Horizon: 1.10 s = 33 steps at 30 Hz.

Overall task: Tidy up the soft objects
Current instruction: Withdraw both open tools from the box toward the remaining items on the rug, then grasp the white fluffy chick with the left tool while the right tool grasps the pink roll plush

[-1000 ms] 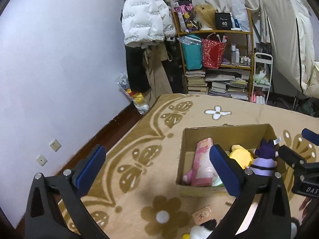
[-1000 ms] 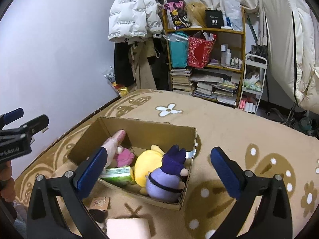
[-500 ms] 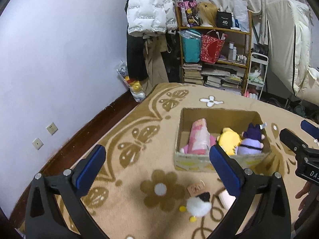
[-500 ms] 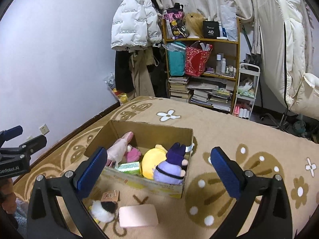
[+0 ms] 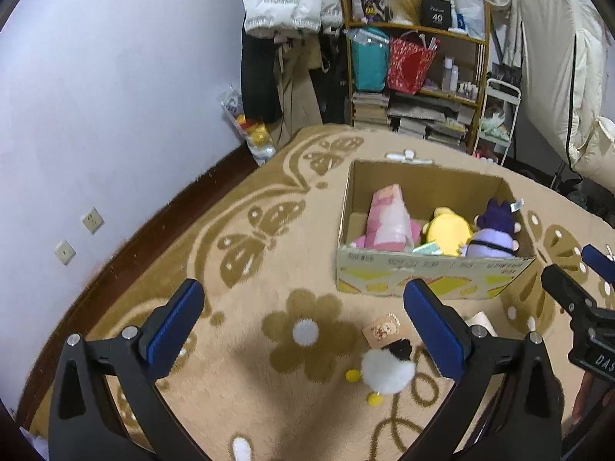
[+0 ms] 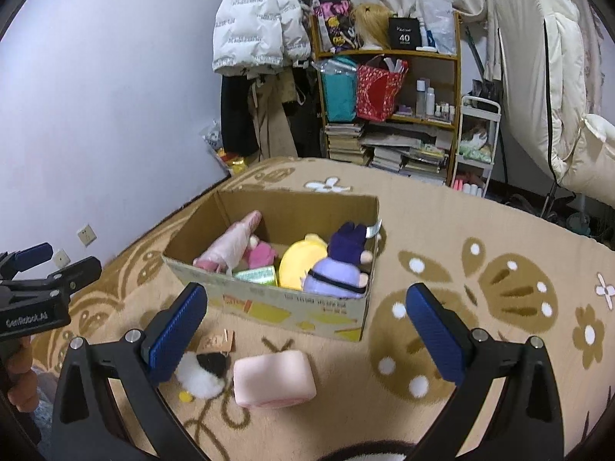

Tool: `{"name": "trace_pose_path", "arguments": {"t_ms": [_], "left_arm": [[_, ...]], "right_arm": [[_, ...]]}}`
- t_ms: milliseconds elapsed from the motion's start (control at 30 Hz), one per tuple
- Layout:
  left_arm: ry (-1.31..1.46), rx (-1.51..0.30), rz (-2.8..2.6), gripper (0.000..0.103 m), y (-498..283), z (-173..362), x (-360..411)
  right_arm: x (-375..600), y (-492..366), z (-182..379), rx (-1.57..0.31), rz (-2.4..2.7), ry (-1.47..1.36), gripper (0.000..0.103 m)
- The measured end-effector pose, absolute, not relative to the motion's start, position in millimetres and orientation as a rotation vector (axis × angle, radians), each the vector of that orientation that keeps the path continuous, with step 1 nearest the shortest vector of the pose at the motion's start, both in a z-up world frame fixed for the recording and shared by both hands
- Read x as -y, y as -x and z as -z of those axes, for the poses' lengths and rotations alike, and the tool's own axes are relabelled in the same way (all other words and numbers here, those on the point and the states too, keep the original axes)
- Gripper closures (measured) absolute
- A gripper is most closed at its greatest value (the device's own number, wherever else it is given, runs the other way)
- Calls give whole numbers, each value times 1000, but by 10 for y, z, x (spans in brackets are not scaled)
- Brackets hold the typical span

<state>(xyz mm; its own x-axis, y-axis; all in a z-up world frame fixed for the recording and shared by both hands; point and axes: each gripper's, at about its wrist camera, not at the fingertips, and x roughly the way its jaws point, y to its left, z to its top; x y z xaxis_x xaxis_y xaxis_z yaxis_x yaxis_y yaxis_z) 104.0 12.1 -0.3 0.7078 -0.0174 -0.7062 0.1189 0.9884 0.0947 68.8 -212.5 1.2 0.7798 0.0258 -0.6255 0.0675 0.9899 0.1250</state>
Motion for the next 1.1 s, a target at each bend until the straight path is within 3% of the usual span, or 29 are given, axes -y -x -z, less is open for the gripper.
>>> {"name": "trace_pose_path", "arguments": {"t_ms": [1100], "left_arm": [[-129,-1082,131,0,-1356,900,93]], "right_arm": [[1875,-908,904,-919,-45,-83,0]]}}
